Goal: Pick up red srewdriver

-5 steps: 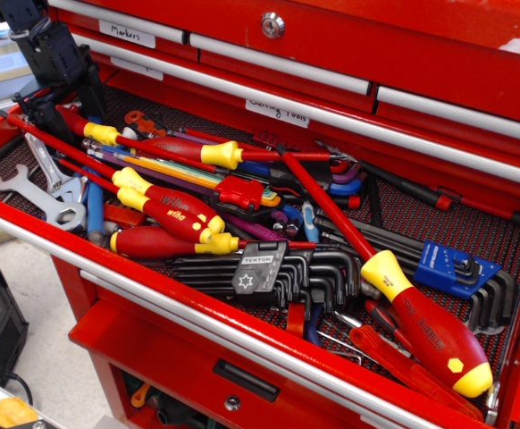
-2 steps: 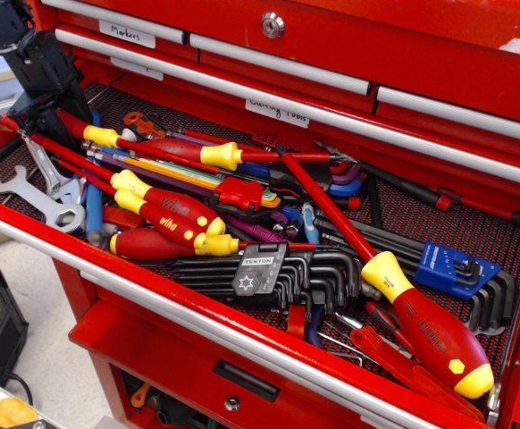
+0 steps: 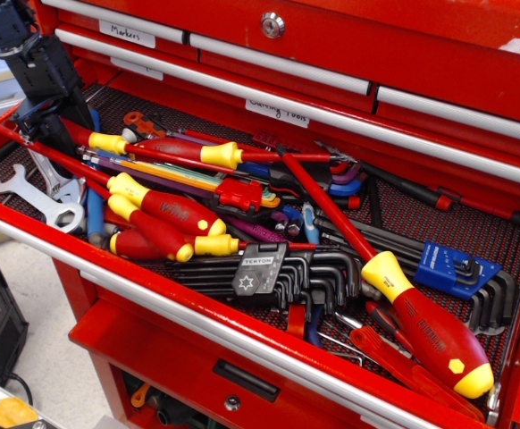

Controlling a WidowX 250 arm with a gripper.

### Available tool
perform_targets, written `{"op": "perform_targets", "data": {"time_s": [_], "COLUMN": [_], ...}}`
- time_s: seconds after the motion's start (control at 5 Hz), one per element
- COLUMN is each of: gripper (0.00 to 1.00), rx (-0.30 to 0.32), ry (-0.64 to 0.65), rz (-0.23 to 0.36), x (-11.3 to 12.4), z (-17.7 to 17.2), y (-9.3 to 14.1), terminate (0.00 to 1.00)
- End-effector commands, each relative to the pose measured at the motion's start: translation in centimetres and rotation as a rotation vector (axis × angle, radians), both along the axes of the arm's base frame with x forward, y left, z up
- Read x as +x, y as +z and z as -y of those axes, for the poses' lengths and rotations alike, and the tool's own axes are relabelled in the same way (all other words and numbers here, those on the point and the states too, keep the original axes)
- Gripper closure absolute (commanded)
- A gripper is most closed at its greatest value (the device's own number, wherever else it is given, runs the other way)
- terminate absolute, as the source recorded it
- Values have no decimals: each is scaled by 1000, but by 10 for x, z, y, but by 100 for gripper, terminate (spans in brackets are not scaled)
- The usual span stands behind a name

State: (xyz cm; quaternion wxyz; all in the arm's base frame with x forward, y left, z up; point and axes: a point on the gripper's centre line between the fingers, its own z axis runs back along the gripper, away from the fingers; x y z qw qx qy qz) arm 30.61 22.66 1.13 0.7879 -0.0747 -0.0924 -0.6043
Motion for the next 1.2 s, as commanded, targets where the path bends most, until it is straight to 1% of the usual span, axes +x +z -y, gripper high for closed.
{"op": "perform_targets", "data": {"time_s": [0.0,0.2,0.4,0.6,0.8,1.0], "gripper": [100,100,100,100,100,100], "rx": [100,151,173,141,140,128], "ry": [-4,22,61,98,85,69], "rz": [-11,-14,12,30,77,78], "x": [11,3,-9,-17,-22,-21], "z": [-4,-6,-8,-9,-4,0], "y": [77,107,128,143,158,154], "terminate": [0,0,0,0,0,100]}}
